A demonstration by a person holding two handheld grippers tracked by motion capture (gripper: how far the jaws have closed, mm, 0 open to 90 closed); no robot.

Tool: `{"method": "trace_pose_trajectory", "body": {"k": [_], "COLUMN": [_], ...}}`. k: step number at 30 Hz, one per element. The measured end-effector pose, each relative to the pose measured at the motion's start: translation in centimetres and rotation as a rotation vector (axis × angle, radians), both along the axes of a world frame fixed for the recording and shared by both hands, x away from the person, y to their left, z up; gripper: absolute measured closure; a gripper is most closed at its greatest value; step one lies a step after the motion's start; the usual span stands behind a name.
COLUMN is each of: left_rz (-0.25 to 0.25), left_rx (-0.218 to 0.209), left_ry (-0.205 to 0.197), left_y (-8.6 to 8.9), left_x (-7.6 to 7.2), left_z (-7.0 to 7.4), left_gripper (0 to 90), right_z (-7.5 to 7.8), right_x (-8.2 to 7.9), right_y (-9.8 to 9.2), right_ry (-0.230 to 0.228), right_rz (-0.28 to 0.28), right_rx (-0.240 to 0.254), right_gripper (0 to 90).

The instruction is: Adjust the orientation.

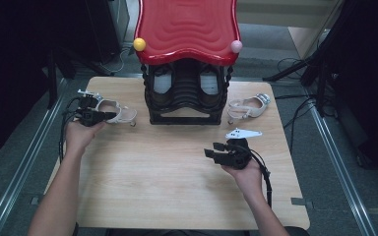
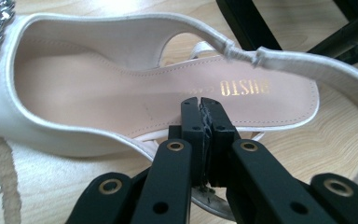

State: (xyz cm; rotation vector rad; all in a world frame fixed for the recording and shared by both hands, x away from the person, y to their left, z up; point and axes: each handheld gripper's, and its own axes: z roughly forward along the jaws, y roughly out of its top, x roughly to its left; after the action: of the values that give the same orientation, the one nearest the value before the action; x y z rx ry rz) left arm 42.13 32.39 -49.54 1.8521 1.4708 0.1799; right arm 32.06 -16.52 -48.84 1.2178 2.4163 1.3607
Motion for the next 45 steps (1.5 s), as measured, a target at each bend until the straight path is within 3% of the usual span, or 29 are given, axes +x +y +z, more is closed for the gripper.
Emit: {"method": "trace_pose_trajectory", "body": {"k": [21, 29, 37, 41, 45], "left_rz": [0.040, 0.061, 0.059, 0.053, 0.079], "left_rx": [0.014, 0.054, -0.010, 0.001, -0.004], "left_ry": [0.030, 0.034, 0.020, 0.005, -0.014], "left_y": [2.4, 3.1, 2.7, 2.6, 2.8], "left_x": [-0.9, -0.9, -1.1, -1.6, -2.1], "left_z": [-0.3, -0.1, 0.6, 1.4, 2.1], "left_gripper": [89.5, 89.4, 84.4, 80.0, 74.3], "right_z": [0.0, 0.1, 0.0, 0.0, 0.0], "right_x": [0.5, 0.4, 0.6, 0.6, 0.7], "right_y": [0.7, 0.7, 0.6, 0.6, 0.6], "right_ry": [0.005, 0.002, 0.009, 0.007, 0.009], "right_rz": [0.012, 0.012, 0.013, 0.015, 0.015], "right_rx": [-0.002, 0.002, -0.001, 0.001, 0.006], "right_gripper": [50.8, 50.8, 50.7, 50.8, 50.7]}}
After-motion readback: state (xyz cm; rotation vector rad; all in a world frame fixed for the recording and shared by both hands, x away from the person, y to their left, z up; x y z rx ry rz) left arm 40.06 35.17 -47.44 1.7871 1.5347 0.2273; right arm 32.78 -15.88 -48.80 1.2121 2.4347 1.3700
